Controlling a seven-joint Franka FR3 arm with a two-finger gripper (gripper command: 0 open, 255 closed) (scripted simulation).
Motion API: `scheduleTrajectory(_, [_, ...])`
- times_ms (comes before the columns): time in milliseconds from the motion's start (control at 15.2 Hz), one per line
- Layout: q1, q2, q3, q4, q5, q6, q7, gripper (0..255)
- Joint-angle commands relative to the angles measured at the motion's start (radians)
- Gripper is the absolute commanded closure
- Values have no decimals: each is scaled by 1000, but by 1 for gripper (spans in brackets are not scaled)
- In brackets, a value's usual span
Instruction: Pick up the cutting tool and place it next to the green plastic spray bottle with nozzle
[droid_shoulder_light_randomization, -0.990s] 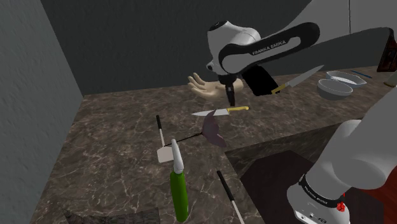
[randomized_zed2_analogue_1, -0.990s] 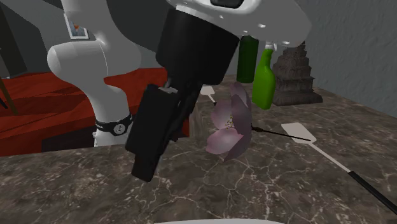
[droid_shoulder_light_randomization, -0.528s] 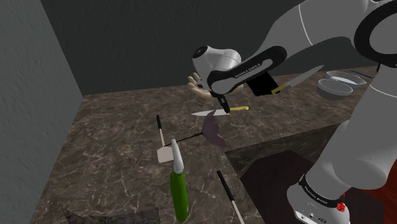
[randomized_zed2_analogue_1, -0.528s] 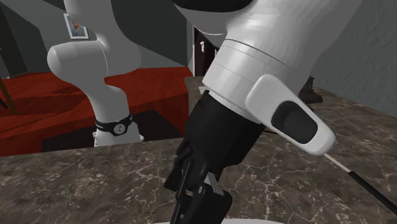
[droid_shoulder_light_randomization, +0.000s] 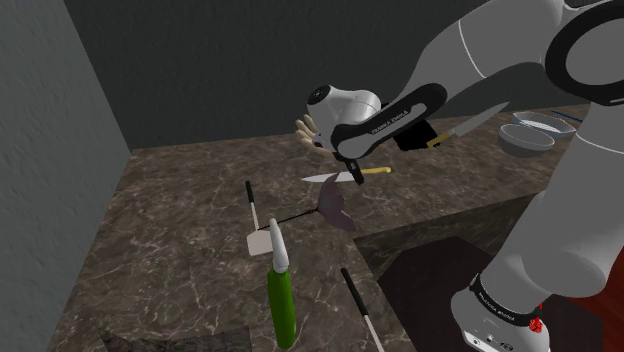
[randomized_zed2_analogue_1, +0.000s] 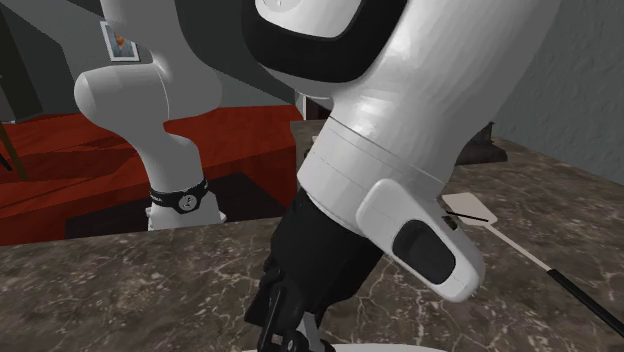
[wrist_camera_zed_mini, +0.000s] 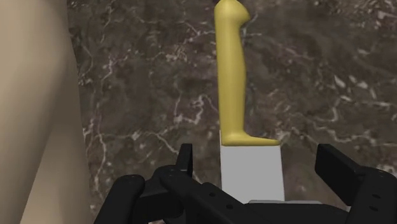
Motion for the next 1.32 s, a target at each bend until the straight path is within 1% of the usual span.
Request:
scheduleTrajectory(0, [-1, 2, -1, 0, -1, 2, 0, 0])
scheduleTrajectory(330, [-1, 2, -1, 0, -1, 1, 0, 0])
scheduleTrajectory(396, [-1, 2, -1, 0, -1, 1, 0, 255])
scheduleTrajectory(924, [-3, 6, -3, 0, -3, 7, -1, 255])
scheduleTrajectory(1254, [0, -31, 2, 16, 12, -41, -25, 255])
